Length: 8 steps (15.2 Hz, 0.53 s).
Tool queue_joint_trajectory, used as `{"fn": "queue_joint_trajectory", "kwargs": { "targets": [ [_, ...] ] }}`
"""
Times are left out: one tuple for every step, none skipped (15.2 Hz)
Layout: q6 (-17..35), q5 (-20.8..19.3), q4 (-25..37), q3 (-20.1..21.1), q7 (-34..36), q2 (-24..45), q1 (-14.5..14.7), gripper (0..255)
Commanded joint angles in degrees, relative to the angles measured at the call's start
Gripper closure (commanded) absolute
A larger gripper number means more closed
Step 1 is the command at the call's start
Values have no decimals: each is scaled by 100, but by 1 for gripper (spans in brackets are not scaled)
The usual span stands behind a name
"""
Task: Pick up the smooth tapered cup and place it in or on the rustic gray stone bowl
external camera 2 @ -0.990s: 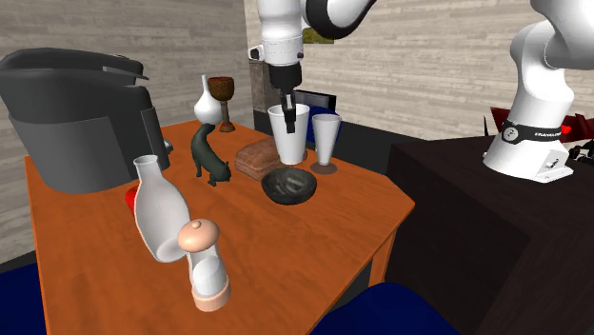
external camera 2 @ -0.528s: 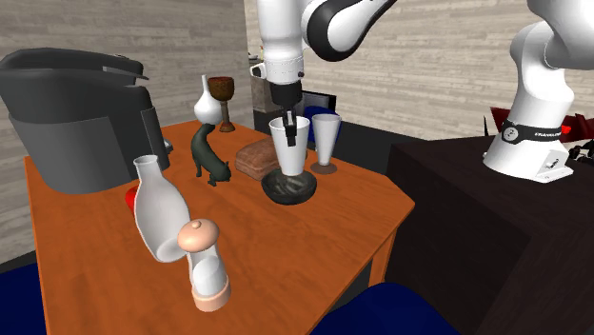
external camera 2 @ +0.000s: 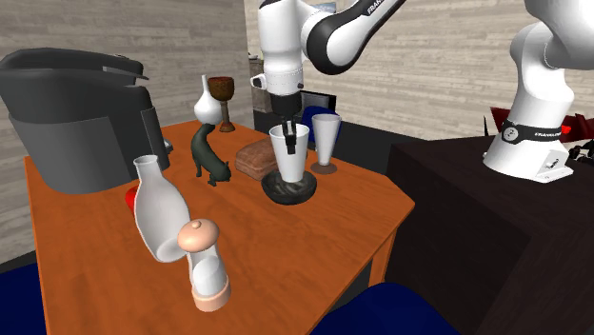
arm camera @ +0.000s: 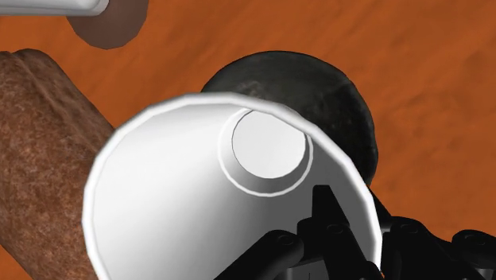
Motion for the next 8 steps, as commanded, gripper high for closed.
{"fn": "queue_joint_trajectory", "kwargs": {
  "targets": [
    [3, -1, 1, 0, 0, 0, 0, 255],
    [3, -1, 1, 0, 0, 0, 0, 255],
    [3, -1, 1, 0, 0, 0, 0, 255],
    [3, -1, 1, 0, 0, 0, 0, 0],
    [2, 0, 2, 0, 0, 0, 0, 0],
    [2, 0, 1, 0, 0, 0, 0, 0],
    [2, 0, 1, 0, 0, 0, 0, 0],
    [2, 0, 2, 0, 0, 0, 0, 0]
  ]
}}
